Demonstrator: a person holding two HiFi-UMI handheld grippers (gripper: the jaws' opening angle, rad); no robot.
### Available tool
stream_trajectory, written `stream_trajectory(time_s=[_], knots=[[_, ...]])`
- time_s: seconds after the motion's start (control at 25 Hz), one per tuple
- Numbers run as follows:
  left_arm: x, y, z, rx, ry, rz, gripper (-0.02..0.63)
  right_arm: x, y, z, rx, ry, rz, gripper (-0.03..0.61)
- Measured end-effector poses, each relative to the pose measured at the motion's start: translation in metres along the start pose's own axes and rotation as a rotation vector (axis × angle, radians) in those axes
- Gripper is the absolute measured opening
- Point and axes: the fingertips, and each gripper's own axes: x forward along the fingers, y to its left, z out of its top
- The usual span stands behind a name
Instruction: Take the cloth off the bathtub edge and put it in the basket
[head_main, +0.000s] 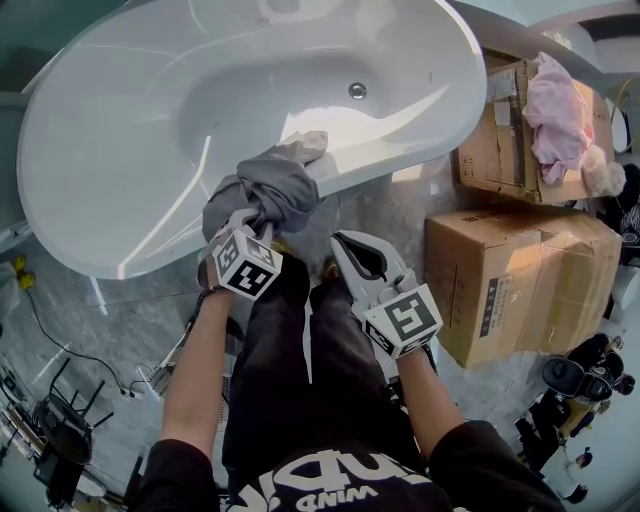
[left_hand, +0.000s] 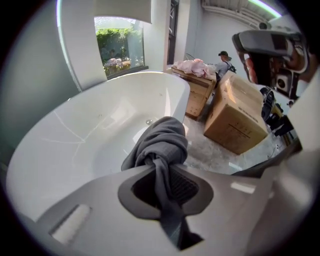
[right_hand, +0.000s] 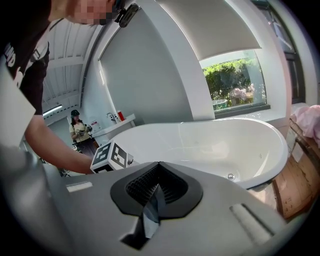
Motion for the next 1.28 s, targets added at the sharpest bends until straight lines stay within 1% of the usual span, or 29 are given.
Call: stream_trajectory(time_s=[0.28, 0.4, 0.52, 0.68, 0.76, 0.96, 1.12, 1.28], knots=[[-0.034, -0.005, 0.011, -0.164, -0.063, -0.031, 0.025, -0.016, -0.002, 0.009, -0.001, 0.010, 0.004, 0.009], [-0.060, -0.010, 0.020, -0.238, -0.116, -0.041, 0.025, -0.025, -0.004, 0.016, 0.002, 0.007, 0.006, 0.009], [-0.088, -0.019, 0.030, -0.256, -0.152, -0.043, 0.025, -0.038, -0.007, 0.026, -0.003, 0.005, -0.002, 0.009], [-0.125, -0.031, 0.035, -0.270, -0.167, -0.052, 0.025, -0.055, 0.000, 0.048, -0.010, -0.009, 0.014, 0.009], [-0.142, -0.036, 0.038, -0.272, -0.179, -0.042, 0.025, -0.065, 0.007, 0.056, -0.019, -0.011, 0.032, 0.009], [-0.190, -0.051, 0.056, -0.318, -0.241, -0.023, 0.025, -0.092, 0.022, 0.076, -0.022, -0.028, 0.054, 0.009], [-0.229, -0.066, 0.072, -0.323, -0.289, -0.003, 0.025, -0.110, 0.037, 0.092, -0.036, -0.050, 0.072, 0.009], [-0.257, -0.079, 0.086, -0.327, -0.343, 0.041, 0.025, -0.124, 0.045, 0.107, -0.055, -0.079, 0.087, 0.009]])
